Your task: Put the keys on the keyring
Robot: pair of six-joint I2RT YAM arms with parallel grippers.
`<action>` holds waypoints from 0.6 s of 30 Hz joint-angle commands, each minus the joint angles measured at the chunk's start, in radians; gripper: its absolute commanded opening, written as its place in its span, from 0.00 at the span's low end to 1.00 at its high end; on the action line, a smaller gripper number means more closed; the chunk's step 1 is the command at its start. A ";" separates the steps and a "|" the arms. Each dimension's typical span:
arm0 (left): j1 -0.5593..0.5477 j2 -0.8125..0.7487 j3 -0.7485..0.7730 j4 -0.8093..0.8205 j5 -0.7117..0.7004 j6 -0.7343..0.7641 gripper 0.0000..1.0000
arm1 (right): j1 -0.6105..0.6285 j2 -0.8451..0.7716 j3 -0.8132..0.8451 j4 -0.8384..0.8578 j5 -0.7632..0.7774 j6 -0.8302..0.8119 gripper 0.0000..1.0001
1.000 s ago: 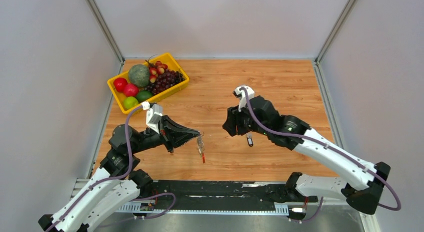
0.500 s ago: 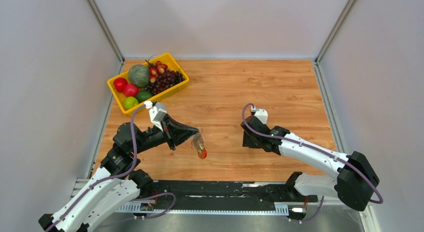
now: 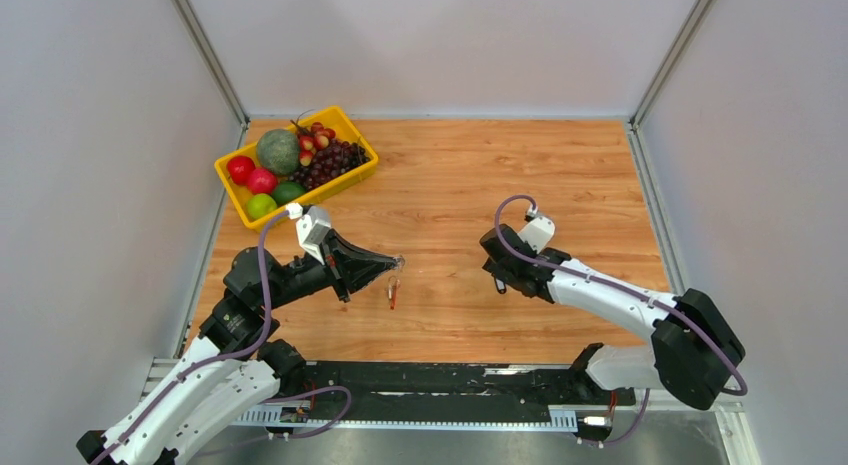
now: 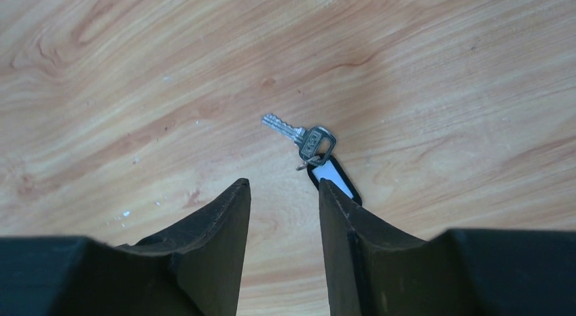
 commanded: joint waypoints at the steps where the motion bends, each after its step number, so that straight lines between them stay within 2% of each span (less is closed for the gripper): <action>1: -0.002 -0.009 0.008 0.024 0.011 0.001 0.00 | -0.032 0.037 -0.001 0.049 0.020 0.135 0.43; 11: -0.002 -0.004 0.004 0.021 0.012 0.001 0.00 | -0.065 0.152 0.037 0.054 -0.039 0.185 0.43; 18: -0.001 -0.010 0.002 0.013 0.005 0.005 0.00 | -0.081 0.194 0.053 0.061 -0.062 0.183 0.38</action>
